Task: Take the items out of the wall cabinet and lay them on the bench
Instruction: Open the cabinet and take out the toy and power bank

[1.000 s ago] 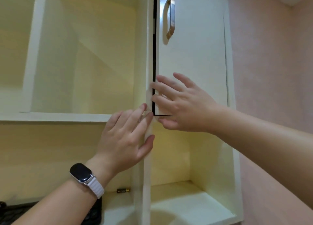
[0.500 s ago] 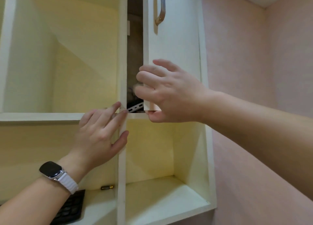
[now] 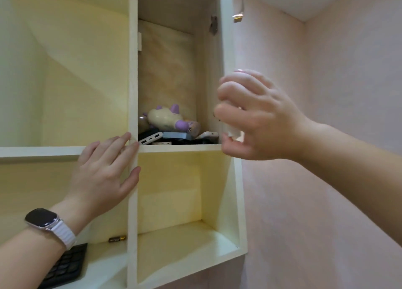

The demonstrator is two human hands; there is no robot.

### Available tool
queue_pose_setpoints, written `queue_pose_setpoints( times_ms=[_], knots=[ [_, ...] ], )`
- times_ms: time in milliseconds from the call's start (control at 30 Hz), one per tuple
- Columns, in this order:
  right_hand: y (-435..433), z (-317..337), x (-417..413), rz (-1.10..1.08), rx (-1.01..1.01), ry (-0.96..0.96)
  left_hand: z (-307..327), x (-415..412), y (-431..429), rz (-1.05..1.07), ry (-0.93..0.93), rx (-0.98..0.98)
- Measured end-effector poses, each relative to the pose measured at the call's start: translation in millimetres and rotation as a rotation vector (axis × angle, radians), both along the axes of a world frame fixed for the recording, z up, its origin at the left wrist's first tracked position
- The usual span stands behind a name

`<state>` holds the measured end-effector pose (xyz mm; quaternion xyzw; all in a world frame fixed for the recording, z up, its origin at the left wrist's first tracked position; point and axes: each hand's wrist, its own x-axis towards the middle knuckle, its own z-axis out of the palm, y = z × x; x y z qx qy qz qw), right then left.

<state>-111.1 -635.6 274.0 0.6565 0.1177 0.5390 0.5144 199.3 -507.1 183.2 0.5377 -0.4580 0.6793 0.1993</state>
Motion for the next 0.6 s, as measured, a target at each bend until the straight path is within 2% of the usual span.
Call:
queue_pose_setpoints(
  times_ms=[233, 500, 600],
  knots=[
    [-61.3, -15.9, -61.7, -0.11, 0.085, -0.089, -3.8, 0.6, -6.2, -0.009, 0.001, -0.007],
    [-111.1, -29.2, -91.0, -0.254, 0.189, -0.154, 1.3, -5.1, -14.4, -0.01, -0.006, 0.072],
    [-107.2, -35.6, -85.5, -0.275, 0.223, -0.241, 1.9, -5.6, -14.1, 0.01, -0.012, 0.073]
  ],
)
